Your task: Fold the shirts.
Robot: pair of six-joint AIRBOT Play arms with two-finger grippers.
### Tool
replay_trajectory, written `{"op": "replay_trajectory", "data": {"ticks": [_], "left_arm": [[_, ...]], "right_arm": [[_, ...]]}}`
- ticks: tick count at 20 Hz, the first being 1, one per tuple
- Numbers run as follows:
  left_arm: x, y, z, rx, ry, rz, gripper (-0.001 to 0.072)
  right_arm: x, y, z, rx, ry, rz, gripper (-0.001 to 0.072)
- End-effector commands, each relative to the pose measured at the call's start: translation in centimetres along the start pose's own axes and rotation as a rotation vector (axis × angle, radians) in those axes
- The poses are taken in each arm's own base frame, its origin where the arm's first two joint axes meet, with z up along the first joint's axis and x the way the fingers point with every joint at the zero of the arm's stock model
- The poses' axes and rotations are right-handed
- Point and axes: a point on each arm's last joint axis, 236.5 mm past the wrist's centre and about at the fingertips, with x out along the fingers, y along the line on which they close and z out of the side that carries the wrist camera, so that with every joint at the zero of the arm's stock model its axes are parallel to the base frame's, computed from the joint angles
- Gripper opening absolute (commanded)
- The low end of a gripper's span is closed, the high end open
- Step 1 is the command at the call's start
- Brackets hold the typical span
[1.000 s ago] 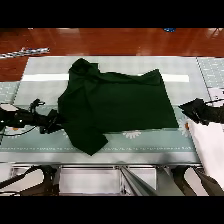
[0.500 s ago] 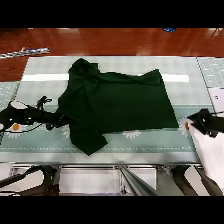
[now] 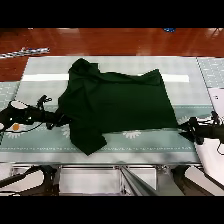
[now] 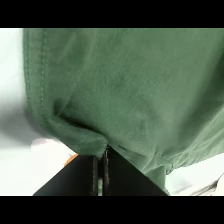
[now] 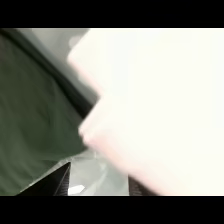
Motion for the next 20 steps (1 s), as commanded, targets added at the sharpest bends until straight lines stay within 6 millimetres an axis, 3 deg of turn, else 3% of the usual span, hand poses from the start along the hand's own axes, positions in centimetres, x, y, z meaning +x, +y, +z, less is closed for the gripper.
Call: {"op": "replay_trajectory", "data": {"ticks": [1, 4, 5, 7, 9, 11, 14, 16, 18, 20], "left_arm": [[0.0, 0.1, 0.4, 0.003, -0.016, 0.003, 0.0020], [0.0, 0.0, 0.5, 0.001, -0.019, 0.001, 0.0020], [0.0, 0.0, 0.5, 0.002, -0.021, 0.001, 0.0020], [-0.3, -0.2, 0.9, 0.018, -0.030, -0.002, 0.0020], [-1.8, -1.7, 2.1, 0.057, -0.061, -0.023, 0.0019], [-5.6, -5.2, 4.6, 0.135, -0.152, -0.079, 0.0019], [-16.5, -14.9, 8.8, 0.317, -0.431, -0.258, 0.0019], [-26.0, -22.4, 9.1, 0.492, -0.643, -0.344, 0.0019], [-34.4, -28.7, 6.9, 0.681, -0.820, -0.373, 0.0019], [-41.4, -33.7, 3.0, 0.850, -0.985, -0.391, 0.0019]], "right_arm": [[1.9, 1.9, 1.7, 0.025, -0.014, 0.101, 0.0413], [3.7, 4.6, 3.1, -0.037, -0.037, 0.105, 0.0401], [4.2, 5.5, 3.4, -0.072, -0.039, 0.096, 0.0361], [4.7, 7.7, 3.2, -0.178, -0.026, 0.092, 0.0027], [3.6, 11.1, 2.5, -0.308, 0.012, 0.122, 0.0025], [0.6, 15.3, 2.7, -0.442, -0.015, 0.155, 0.0024], [-9.0, 24.7, 4.2, -0.635, -0.250, 0.243, 0.0024], [-17.4, 31.5, 3.5, -0.775, -0.451, 0.312, 0.0024], [-25.8, 37.3, 0.8, -0.905, -0.629, 0.384, 0.0024], [-33.5, 41.3, -3.1, -1.023, -0.806, 0.428, 0.0024]]}}
